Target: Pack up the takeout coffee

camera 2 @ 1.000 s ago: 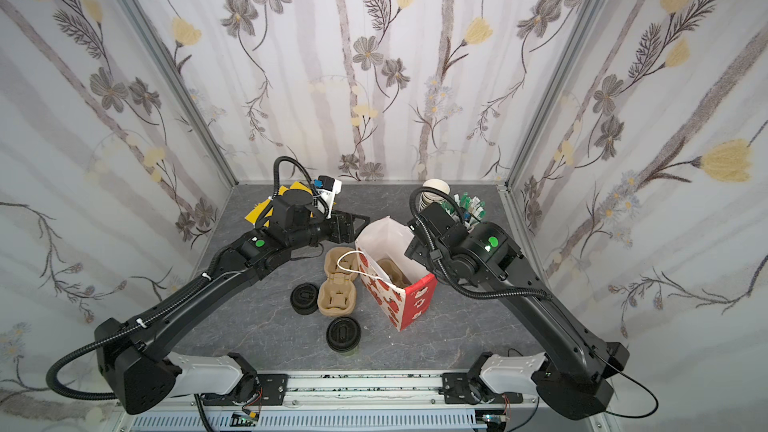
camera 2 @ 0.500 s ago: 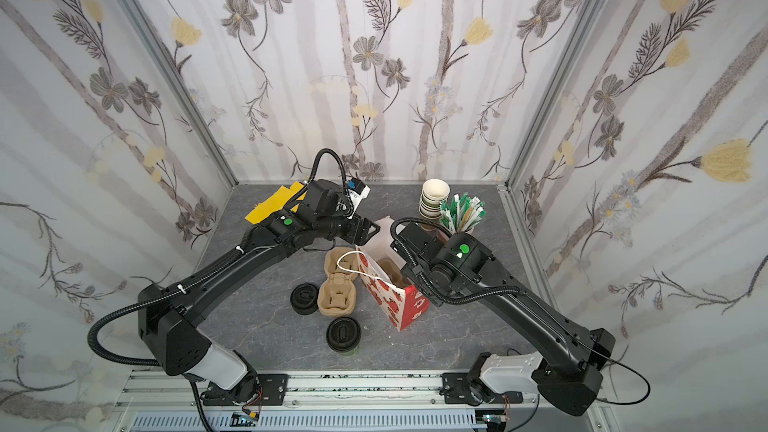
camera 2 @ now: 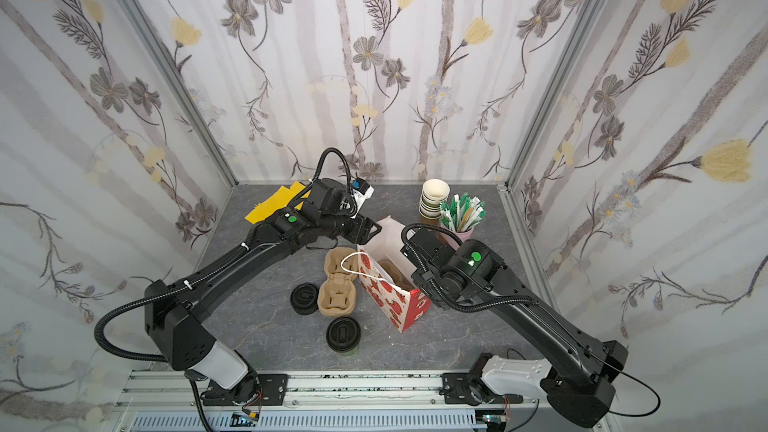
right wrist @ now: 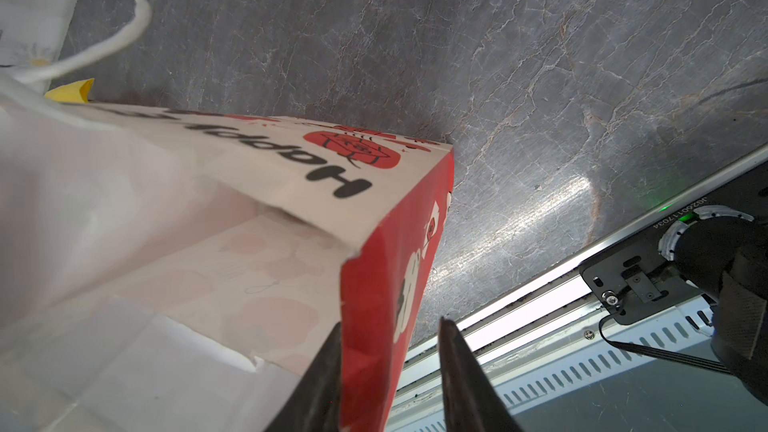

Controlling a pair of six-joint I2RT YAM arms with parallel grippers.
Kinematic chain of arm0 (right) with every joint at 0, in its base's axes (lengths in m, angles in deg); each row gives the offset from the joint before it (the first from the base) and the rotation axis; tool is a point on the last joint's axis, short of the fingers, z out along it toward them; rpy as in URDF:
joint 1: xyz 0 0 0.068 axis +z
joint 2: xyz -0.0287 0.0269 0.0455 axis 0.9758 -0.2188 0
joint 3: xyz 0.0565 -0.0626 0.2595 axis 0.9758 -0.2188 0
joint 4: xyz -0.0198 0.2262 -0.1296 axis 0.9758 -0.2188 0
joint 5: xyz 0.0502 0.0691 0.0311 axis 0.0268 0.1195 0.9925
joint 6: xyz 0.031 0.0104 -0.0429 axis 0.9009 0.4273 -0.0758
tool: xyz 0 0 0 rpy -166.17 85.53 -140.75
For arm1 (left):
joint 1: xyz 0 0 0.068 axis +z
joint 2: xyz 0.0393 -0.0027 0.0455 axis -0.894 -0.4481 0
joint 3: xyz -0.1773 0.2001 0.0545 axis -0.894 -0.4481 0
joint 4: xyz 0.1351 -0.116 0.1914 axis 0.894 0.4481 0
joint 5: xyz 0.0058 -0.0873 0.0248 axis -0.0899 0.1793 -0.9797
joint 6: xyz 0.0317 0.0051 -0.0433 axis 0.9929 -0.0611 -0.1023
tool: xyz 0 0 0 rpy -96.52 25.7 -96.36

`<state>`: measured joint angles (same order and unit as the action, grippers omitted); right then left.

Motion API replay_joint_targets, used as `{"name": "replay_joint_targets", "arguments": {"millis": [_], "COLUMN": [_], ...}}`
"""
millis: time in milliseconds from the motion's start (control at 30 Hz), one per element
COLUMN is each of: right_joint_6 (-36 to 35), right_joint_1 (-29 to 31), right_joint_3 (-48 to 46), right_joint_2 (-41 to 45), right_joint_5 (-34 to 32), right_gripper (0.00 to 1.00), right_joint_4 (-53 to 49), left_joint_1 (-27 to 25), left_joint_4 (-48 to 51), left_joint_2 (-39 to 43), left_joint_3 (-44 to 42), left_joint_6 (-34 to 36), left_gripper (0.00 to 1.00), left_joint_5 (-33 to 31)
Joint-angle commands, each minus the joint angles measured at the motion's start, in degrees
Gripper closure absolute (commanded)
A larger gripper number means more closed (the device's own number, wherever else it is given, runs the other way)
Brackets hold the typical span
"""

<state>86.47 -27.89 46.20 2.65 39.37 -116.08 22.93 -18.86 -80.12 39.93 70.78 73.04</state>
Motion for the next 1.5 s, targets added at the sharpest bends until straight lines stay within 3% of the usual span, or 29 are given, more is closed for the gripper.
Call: {"name": "replay_joint_targets", "arguments": {"millis": [0,400,733,933,1167,1467], "right_joint_6": [-0.79,-6.36,-12.47,-20.55,-31.72,-43.66], "right_joint_1": [-0.32,-3.91,-6.77,-9.46,-12.37,-15.71], "right_joint_3": [0.12,2.42,5.08,6.57,7.22,10.2], "right_joint_2": [0.83,-0.44,-2.15,-4.77,-7.08,-9.7], "right_joint_5": [-1.28,-1.75,-2.95,-2.58,0.05,1.22], "right_gripper": [0.65,0.87,0.94,1.0,1.0,1.0], "right_joint_4": [0.74,0.74,0.83,3.04,4.68,4.16], "left_joint_1": [-0.02,0.01,0.07,0.21,0.72,2.22], "left_joint_4": [-0.02,-0.06,-0.22,-0.28,-0.99,-1.46], "left_joint_2": [-0.13,0.75,1.85,2.67,5.97,10.91], "left_joint_3": [0.63,0.54,-0.34,-0.16,0.03,-4.59], "left_joint_6": [0.54,-0.3,-1.77,-5.33,-10.63,-18.29], "left_gripper": [0.31,0.33,0.32,0.3,0.24,0.23], "left_joint_5": [0.08,0.12,0.08,-1.53,-3.51,-7.56]}}
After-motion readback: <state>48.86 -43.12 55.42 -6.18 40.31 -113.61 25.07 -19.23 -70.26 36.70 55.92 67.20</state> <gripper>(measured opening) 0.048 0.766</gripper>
